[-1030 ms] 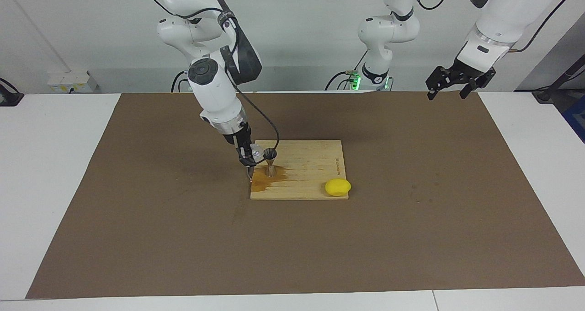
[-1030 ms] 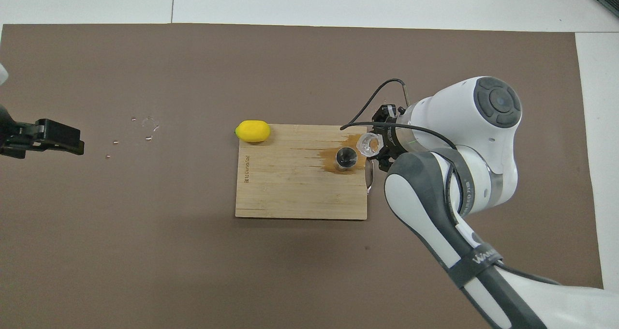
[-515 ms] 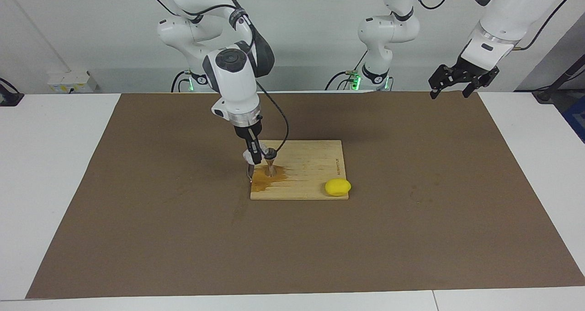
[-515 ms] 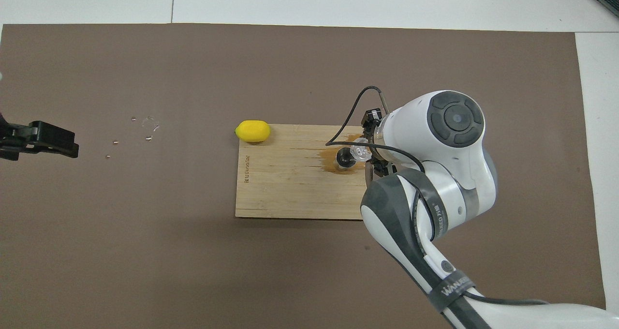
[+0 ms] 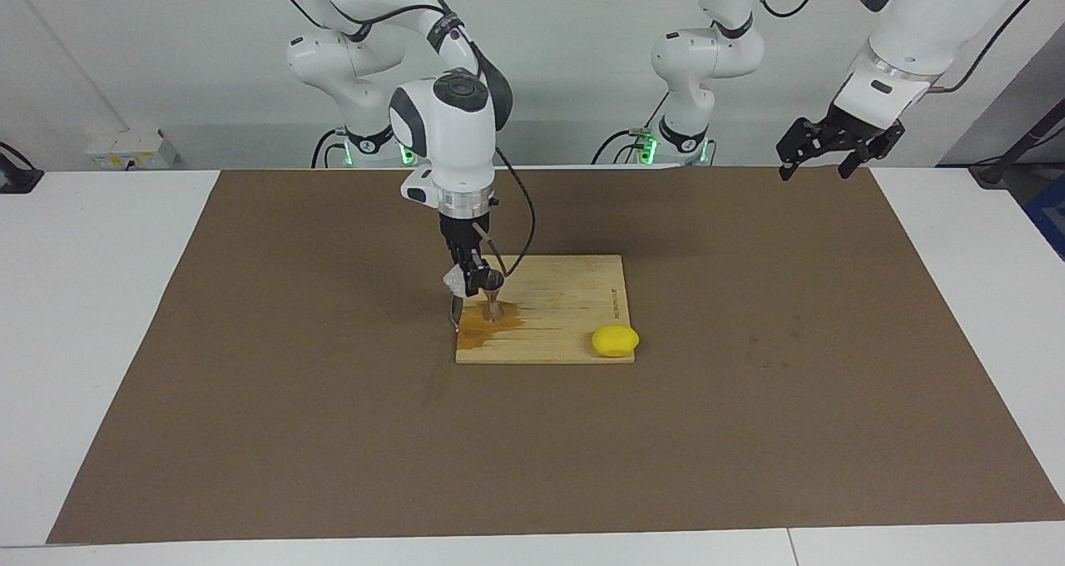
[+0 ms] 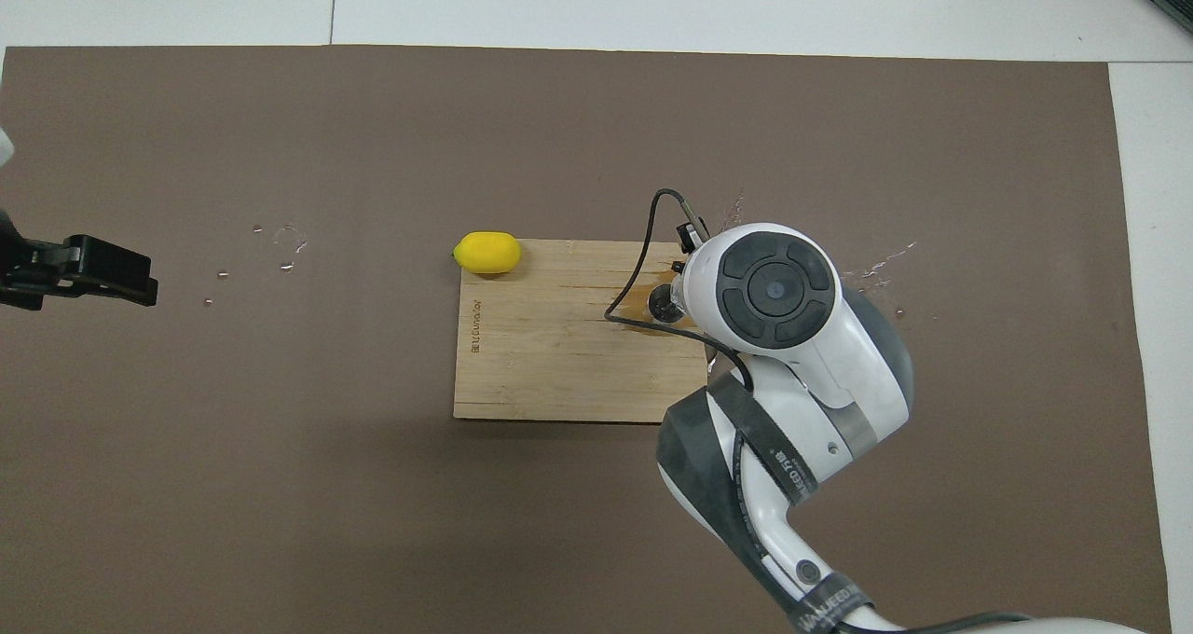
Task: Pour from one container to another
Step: 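Tilt the clear glass over the metal cup with the right gripper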
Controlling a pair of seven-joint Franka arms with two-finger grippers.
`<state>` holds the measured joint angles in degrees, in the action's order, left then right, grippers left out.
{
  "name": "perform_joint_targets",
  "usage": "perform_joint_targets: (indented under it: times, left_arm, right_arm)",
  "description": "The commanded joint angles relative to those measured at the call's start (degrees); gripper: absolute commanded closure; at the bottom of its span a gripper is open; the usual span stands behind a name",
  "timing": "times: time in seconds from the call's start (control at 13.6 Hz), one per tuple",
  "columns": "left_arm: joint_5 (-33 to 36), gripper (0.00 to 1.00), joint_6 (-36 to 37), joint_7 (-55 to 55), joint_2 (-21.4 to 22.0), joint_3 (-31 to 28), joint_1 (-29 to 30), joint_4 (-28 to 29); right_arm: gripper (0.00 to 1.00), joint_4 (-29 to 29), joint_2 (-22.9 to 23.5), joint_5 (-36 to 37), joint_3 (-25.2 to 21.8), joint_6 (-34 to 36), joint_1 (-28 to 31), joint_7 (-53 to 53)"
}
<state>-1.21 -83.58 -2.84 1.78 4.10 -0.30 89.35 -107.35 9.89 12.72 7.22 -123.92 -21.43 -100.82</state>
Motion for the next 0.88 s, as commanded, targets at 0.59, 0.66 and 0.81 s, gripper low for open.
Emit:
perform_joint_targets:
  times: [0.59,0.66,0.81]
  left_arm:
    - [0.0,0.0,0.2,0.5,0.6,-0.3,-0.1,0.7]
    - [0.0,0.0,0.2,0.5,0.6,-0.3,-0.1,0.7]
    - [0.0,0.0,0.2,0.5,0.6,-0.3,-0.1,0.7]
  right_arm:
    - [0.87,1.3,-1.2,3.1,0.2,3.2,-1.2,-1.7]
    - [0.88,1.5,-1.1,0.4,0.2,3.2,-0.9,-1.6]
    - [0.88,2.1,-1.1,-4.1,0.1,3.2,-0.3,-1.3]
